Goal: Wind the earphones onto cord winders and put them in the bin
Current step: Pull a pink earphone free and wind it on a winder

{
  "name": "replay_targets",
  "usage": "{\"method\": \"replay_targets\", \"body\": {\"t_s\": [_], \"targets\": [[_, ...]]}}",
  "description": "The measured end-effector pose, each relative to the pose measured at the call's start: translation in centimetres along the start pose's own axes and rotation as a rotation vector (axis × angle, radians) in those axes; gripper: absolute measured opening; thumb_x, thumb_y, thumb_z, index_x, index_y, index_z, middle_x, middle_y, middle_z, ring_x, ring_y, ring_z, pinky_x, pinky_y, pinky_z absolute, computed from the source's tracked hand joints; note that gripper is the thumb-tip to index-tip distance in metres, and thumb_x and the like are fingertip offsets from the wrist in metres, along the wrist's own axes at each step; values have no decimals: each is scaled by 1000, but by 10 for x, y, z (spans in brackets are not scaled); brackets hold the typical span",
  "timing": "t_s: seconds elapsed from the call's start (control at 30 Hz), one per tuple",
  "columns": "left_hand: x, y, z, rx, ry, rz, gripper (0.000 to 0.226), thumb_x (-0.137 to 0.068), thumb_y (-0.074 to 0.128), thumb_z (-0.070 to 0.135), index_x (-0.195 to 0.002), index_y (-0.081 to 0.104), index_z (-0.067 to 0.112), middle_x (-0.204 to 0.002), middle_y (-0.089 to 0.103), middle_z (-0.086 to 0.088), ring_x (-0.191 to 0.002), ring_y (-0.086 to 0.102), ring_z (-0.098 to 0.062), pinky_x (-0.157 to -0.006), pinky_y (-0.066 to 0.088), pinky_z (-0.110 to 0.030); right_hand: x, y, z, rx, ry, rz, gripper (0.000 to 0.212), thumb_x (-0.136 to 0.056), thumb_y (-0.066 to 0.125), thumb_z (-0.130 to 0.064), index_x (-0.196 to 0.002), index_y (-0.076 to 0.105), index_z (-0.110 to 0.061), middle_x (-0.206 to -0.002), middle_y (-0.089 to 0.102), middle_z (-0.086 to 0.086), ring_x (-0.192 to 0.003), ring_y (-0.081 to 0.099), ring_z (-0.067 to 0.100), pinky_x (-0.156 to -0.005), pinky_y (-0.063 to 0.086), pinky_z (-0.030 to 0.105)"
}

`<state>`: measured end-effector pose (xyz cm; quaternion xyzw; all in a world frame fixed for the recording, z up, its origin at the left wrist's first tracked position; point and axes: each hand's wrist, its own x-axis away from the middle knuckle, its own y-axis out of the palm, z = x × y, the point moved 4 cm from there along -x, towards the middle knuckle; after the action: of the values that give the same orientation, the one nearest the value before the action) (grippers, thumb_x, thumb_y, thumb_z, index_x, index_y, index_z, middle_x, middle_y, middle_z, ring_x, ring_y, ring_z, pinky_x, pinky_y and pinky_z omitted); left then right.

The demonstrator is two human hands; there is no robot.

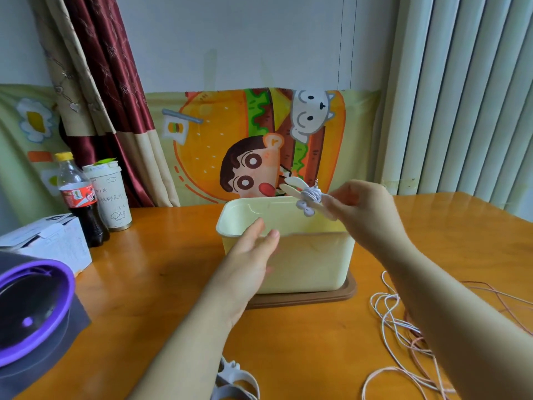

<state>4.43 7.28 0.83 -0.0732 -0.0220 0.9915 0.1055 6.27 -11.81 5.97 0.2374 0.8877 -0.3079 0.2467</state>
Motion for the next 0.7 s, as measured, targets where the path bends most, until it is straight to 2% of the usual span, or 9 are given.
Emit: {"method": "replay_targets", "body": {"t_s": [0.07,0.13,0.2,0.27,0.43,0.6,0.67,0.7], "targets": [[-1,-3,-3,-59,-1,-5,56,-98,49,39,-150,30,33,-151,39,11,-131,48,-13,-112,39,-42,-17,11,14,190,61,-39,15,-86,64,-31,-83,71,-18,-78,69,-2,-72,63,15,-60,49,25],[-1,-2,-4,-90,-24,-18,56,-97,50,41,-149,31,36,-150,39,11,-130,49,-16,-112,39,-44,-25,21,24,353,169,-123,30,-91,53,-37,-87,72,-13,-80,68,3,-74,63,25,-63,50,31],[-1,-3,-4,-108,-23,-25,54,-96,50,41,-148,33,37,-149,41,10,-129,50,-17,-112,39,-45,-25,26,27,391,174,-157,42,-95,44,-40,-92,71,-9,-80,68,7,-74,63,28,-64,51,33],[0,-3,-6,-124,-24,-32,52,-96,51,42,-146,36,39,-149,41,10,-127,51,-17,-112,39,-45,-20,22,23,396,113,-143,44,-98,42,-40,-93,70,-8,-81,68,9,-74,62,29,-64,50,33],[-2,-4,-5,-208,-8,-13,42,-98,51,39,-140,44,40,-147,44,7,-127,51,-20,-111,39,-47,9,-5,13,282,-27,-204,21,-92,55,-28,-96,73,-18,-90,70,-3,-82,63,18,-72,53,31],[2,0,-3,-267,51,35,31,-100,51,32,-130,50,40,-138,50,5,-127,50,-16,-109,41,-43,48,-43,11,362,-178,-265,19,-92,58,-26,-104,72,-22,-103,70,-10,-73,54,-2,-71,48,20],[7,8,3,-324,100,90,27,-100,52,29,-125,53,38,-121,57,7,-110,56,-9,-100,46,-30,62,-57,12,355,-197,-368,17,-92,60,-23,-104,72,-22,-103,70,-10,-78,59,-1,-74,51,17],[13,17,7,-372,133,99,24,-99,53,26,-122,55,35,-108,59,8,-95,56,-5,-85,46,-20,72,-64,13,363,-202,-466,17,-91,61,-23,-104,71,-21,-102,71,-9,-80,62,0,-76,53,16]]}}
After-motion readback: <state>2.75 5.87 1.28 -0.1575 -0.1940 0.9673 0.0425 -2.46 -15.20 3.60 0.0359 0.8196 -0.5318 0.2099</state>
